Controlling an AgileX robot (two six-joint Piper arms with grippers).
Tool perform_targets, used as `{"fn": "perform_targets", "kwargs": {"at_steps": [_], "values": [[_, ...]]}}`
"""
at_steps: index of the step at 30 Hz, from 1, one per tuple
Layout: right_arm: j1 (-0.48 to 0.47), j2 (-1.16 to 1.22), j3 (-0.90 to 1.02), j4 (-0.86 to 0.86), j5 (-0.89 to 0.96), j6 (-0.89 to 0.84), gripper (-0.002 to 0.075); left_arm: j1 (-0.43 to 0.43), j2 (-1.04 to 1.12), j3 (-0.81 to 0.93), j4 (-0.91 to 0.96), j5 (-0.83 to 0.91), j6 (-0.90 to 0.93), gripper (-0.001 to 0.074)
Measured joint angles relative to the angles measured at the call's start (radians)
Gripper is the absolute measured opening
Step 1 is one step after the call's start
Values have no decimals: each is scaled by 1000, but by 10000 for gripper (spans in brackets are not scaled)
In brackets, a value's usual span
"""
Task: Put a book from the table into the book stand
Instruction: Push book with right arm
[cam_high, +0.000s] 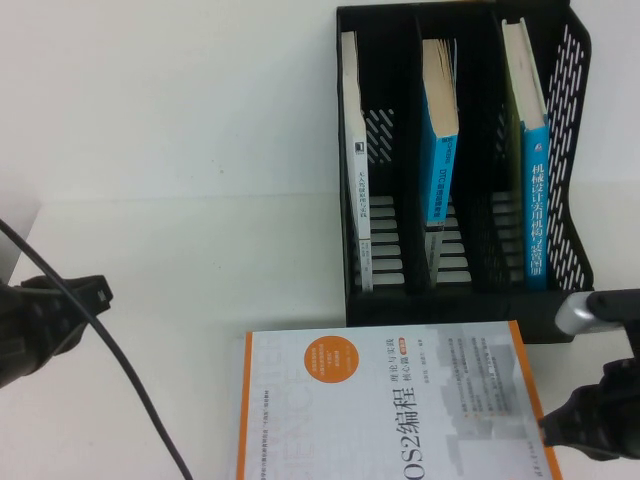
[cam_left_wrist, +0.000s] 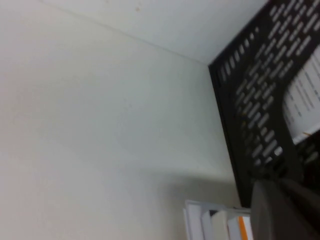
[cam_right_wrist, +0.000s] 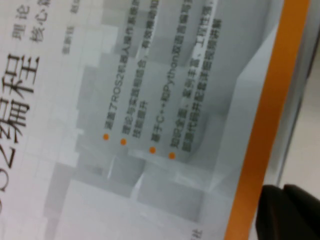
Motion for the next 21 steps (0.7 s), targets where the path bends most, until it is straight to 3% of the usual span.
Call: {"fn": "perform_targets", "kwargs": {"at_steps": [10, 21], "values": [[48, 0, -1, 0, -6, 0, 5, 0, 0, 0, -5, -40, 8, -4], [50, 50, -87, 0, 9, 0, 5, 0, 0, 0, 70, 84, 70, -4]]}}
